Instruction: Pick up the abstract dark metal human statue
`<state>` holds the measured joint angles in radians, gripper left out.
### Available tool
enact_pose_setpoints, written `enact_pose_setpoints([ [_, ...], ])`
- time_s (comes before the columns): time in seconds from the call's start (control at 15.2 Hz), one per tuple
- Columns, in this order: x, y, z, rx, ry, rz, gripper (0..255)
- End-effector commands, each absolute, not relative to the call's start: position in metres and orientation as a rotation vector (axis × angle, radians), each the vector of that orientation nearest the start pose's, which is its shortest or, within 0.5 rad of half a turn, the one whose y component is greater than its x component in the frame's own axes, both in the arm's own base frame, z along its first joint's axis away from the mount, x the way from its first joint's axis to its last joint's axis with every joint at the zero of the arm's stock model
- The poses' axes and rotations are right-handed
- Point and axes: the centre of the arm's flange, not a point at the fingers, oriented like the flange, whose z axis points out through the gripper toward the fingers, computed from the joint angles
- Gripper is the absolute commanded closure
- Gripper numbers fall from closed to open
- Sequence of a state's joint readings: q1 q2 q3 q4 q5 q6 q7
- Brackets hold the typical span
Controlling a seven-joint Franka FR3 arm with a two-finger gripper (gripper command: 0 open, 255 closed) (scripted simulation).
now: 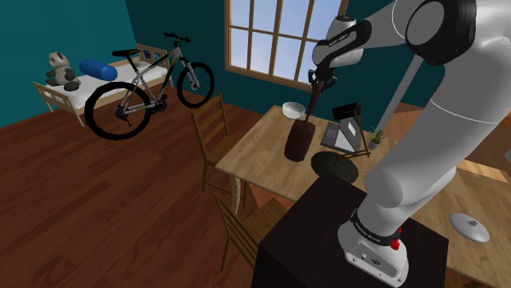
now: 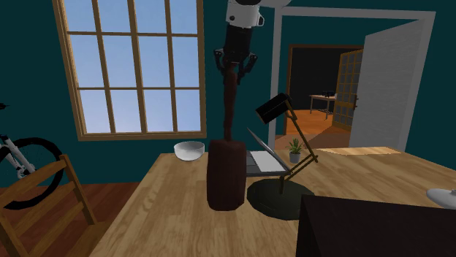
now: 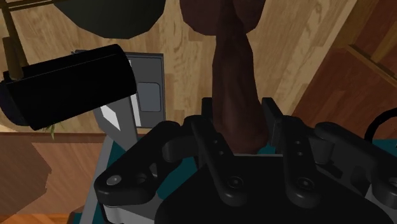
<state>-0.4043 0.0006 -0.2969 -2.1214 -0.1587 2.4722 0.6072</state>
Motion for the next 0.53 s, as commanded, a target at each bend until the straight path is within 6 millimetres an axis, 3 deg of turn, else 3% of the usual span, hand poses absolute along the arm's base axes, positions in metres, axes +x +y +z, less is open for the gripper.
enact_pose_setpoints([
  [0.0,0.439,-0.369,0.461,-2.662,1.824,-0.57,255],
  [0.33,0.439,-0.369,0.488,-2.662,1.824,-0.57,255],
  [0.46,0.439,-0.369,0.488,-2.661,1.824,-0.57,255],
])
